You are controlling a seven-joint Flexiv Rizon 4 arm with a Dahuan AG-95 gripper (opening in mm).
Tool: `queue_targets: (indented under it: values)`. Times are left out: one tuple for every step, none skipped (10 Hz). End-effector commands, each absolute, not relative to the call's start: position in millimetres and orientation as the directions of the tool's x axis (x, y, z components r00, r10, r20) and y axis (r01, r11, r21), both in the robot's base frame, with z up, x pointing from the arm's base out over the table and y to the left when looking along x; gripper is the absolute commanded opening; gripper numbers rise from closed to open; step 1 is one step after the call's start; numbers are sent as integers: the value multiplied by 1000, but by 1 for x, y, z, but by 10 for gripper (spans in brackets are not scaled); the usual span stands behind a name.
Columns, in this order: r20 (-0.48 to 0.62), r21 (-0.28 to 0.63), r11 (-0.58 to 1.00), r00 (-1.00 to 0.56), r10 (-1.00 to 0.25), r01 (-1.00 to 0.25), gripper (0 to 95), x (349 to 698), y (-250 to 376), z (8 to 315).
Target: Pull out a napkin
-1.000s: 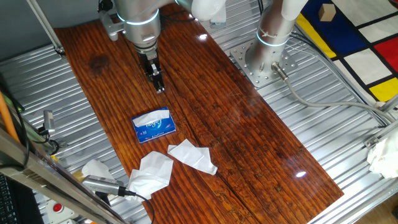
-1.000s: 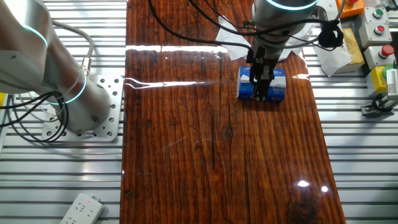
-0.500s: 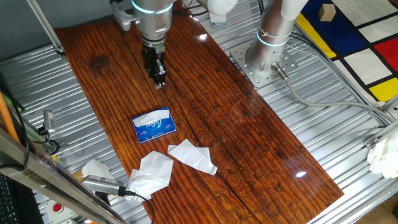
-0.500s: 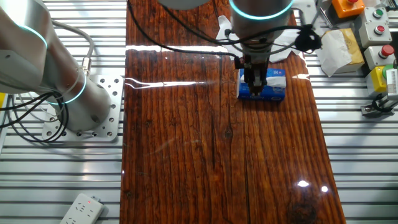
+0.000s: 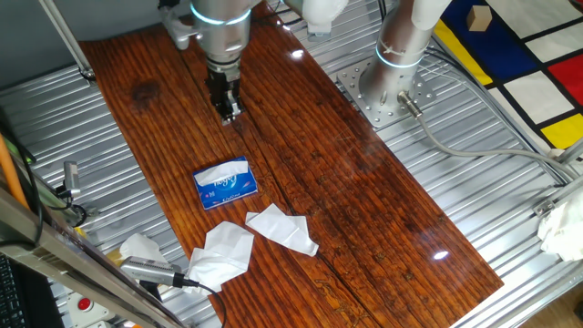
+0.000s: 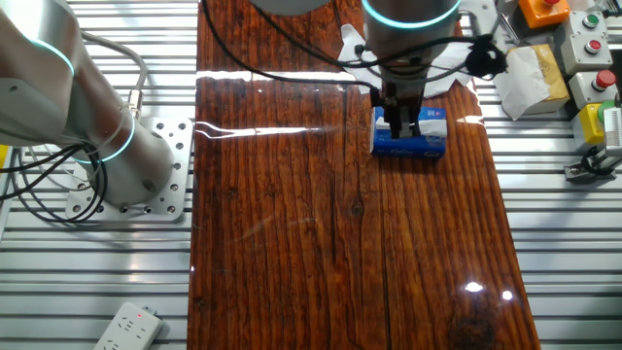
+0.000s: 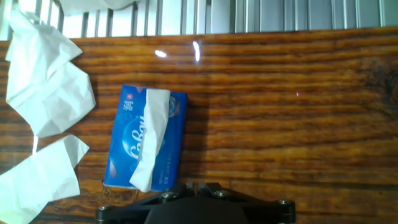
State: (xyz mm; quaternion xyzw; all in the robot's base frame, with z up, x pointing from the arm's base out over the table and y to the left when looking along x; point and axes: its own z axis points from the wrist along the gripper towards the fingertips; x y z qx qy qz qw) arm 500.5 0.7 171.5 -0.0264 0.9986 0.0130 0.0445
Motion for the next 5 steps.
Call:
queue_targets:
  values:
    - [-60,19,998,-997,-53,-54,0,500,0,171]
    - [-39,18,998,-998,-53,-53,0,501,0,171]
    - [-23,19,998,-998,-53,-53,0,501,1,171]
    - [-13,20,998,-999,-53,-53,0,503,1,172]
    - [11,22,999,-999,-50,-50,0,509,2,174]
